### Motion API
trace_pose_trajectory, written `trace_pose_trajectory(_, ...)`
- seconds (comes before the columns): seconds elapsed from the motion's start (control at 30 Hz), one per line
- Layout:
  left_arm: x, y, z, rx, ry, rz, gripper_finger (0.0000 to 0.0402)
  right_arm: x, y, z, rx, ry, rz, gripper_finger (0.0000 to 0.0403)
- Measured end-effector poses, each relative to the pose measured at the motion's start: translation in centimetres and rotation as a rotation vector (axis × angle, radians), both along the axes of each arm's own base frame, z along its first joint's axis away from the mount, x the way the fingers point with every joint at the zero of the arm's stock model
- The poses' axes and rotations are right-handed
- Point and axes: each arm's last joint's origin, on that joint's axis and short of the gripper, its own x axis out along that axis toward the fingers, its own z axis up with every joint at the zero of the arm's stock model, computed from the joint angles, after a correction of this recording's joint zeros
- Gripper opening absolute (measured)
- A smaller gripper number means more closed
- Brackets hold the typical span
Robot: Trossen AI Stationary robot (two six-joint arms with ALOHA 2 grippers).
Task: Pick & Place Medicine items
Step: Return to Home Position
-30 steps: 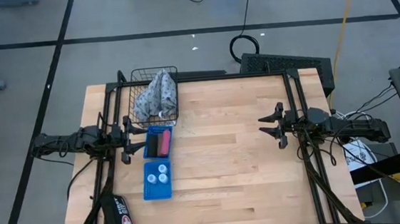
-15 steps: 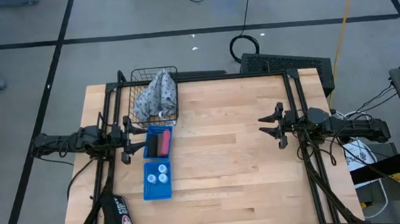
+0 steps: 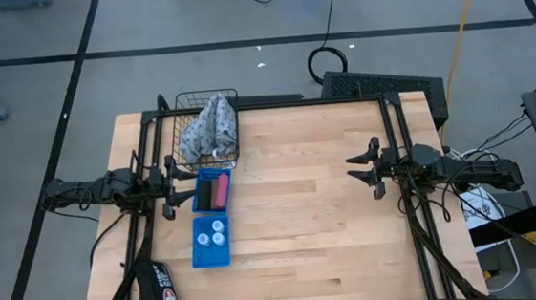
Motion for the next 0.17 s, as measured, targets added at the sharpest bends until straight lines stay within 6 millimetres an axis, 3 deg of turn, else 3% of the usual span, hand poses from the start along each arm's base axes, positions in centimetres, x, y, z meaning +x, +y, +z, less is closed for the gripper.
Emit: trace_pose_trajectory(0.17,0.00,0.00,0.00,0.000,0.000,0.000,0.0223,0.00,0.00,0.00,0.000,0.000,0.000,0.0162)
